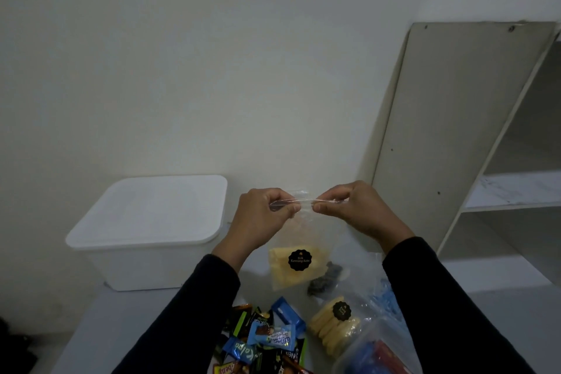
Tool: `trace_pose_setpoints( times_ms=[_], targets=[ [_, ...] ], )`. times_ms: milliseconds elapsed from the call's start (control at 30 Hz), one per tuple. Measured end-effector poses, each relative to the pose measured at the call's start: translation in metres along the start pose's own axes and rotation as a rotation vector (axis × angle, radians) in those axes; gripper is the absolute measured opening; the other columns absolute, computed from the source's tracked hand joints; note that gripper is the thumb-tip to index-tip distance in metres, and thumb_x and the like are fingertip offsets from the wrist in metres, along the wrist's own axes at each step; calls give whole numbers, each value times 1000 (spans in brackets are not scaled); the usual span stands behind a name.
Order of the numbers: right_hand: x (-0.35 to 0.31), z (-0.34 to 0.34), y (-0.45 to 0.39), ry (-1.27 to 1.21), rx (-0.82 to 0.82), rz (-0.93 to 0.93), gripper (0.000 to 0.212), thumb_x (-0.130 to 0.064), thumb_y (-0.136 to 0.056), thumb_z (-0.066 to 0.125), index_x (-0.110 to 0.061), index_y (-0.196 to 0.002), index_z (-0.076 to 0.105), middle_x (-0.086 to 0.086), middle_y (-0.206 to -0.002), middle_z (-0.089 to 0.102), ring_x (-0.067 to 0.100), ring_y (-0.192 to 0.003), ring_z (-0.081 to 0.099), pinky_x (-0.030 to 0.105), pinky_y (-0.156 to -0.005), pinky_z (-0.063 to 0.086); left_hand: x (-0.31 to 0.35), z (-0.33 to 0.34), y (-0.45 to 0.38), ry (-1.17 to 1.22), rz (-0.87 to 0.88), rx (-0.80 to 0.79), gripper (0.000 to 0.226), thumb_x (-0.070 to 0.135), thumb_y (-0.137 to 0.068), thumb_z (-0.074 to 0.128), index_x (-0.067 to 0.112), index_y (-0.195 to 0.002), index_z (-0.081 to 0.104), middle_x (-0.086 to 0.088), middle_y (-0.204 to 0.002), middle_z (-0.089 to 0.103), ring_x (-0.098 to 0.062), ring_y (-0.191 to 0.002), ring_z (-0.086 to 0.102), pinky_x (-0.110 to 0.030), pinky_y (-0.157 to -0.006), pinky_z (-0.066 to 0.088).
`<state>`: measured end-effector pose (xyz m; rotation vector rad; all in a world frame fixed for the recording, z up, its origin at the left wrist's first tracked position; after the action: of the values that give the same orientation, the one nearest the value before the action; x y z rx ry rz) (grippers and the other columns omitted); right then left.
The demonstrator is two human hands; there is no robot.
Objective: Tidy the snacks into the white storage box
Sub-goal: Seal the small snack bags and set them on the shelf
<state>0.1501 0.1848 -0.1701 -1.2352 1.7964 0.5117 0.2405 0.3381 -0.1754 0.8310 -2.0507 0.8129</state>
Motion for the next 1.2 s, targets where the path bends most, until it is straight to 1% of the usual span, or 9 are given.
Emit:
trace_pose_setpoints(
  times_ms=[133,267,400,533,800,900,1000,1100,1200],
  targets=[
    [-10,2,-3,117,-30,-53,11,-25,-75,77,-32,-68,72,1,-67,68,12,-64,51,25,-64,42,3,1,-1,3,22,-19,9,22,-82,71,17,-88,75,10,-69,69,2,-72,66,0,-64,44],
    [-9,6,-1,80,-35,-54,9,-26,-77,76,-28,-69,72,14,-71,68,14,-65,51,25,-64,41,4,1,-1,7,23,-21,10,23,-80,73,17,-89,75,10,-73,70,3,-72,65,1,-62,45],
    [-8,12,2,26,-32,-58,7,-24,-80,73,-20,-75,73,6,-71,64,13,-67,52,22,-60,39,6,1,0,-41,55,-2,11,24,-82,71,16,-88,74,8,-79,69,8,-71,62,2,-63,44],
    [-6,17,2,-76,-31,-49,4,-21,-81,73,-18,-79,75,5,-78,70,12,-73,58,24,-69,43,7,-1,1,-51,70,27,9,22,-82,70,14,-86,73,9,-77,68,9,-69,60,3,-62,41],
    [-5,19,0,-109,-54,-107,9,-17,-83,71,-23,-76,72,-11,-73,67,-3,-70,58,16,-70,43,2,0,-2,-16,74,40,11,24,-82,71,15,-86,73,3,-84,74,2,-74,66,-2,-66,46],
    [-4,22,0,-142,-64,-104,8,-15,-83,71,-21,-78,73,-6,-76,69,2,-75,60,18,-73,45,0,1,-1,-23,80,37,10,24,-82,70,16,-87,72,4,-84,73,4,-75,64,-1,-65,45],
    [-4,20,-5,-138,-16,-88,4,-15,-81,72,-18,-81,75,3,-81,72,10,-79,63,26,-78,48,4,0,2,25,136,47,10,22,-84,69,26,-92,65,16,-82,68,9,-79,63,-2,-68,45],
    [-9,17,-8,-128,37,-128,15,-13,-81,72,-28,-81,71,3,-82,70,12,-78,64,29,-79,51,6,-2,4,88,175,44,17,16,-85,68,31,-90,62,17,-83,68,12,-80,64,-3,-69,47],
    [-14,17,-5,-132,25,-179,27,-11,-84,69,-37,-88,68,10,-85,67,14,-79,62,25,-79,50,1,-6,2,139,151,49,17,11,-84,69,28,-82,66,11,-77,69,3,-75,66,-4,-67,46]
  ],
)
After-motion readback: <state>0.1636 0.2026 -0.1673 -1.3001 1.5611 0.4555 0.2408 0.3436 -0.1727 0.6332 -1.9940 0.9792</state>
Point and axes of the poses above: each hand's wrist, its own y-axis away from the middle knuckle, its own z-axis out of the palm, x = y × z, the point moved 6 cm from there along -y, towards the middle knuckle
